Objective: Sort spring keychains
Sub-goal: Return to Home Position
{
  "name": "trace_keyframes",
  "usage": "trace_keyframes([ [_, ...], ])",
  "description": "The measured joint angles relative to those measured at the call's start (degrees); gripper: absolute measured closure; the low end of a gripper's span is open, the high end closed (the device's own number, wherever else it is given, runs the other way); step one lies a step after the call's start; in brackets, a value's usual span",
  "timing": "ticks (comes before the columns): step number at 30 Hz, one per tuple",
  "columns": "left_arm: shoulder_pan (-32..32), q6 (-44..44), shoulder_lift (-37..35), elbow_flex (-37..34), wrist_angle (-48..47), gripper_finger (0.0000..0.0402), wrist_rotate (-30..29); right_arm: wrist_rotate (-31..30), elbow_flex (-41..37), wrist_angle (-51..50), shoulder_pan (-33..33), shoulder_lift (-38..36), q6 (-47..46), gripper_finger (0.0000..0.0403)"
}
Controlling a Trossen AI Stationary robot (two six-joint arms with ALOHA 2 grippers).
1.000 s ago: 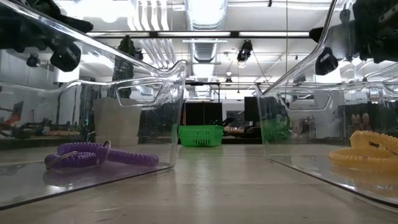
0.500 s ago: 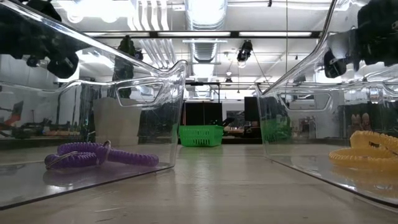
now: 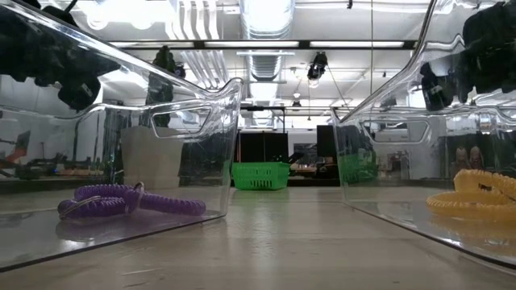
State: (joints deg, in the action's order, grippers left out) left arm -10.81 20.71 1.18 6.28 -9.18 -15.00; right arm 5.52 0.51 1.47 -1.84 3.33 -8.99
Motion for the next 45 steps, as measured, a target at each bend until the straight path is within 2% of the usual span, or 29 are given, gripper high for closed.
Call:
trace_keyframes([
  [8, 0.00, 0.09, 0.72, 0.00, 0.08, 0.0401, 0.05, -0.07, 0.00, -0.02, -0.03, 2.05, 0.00, 0.0394],
  [45, 0.00, 0.13, 0.88, 0.00, 0.10, 0.0401, 0.13, -0.04, 0.00, 0.01, -0.03, 2.05, 0.02, 0.0394],
])
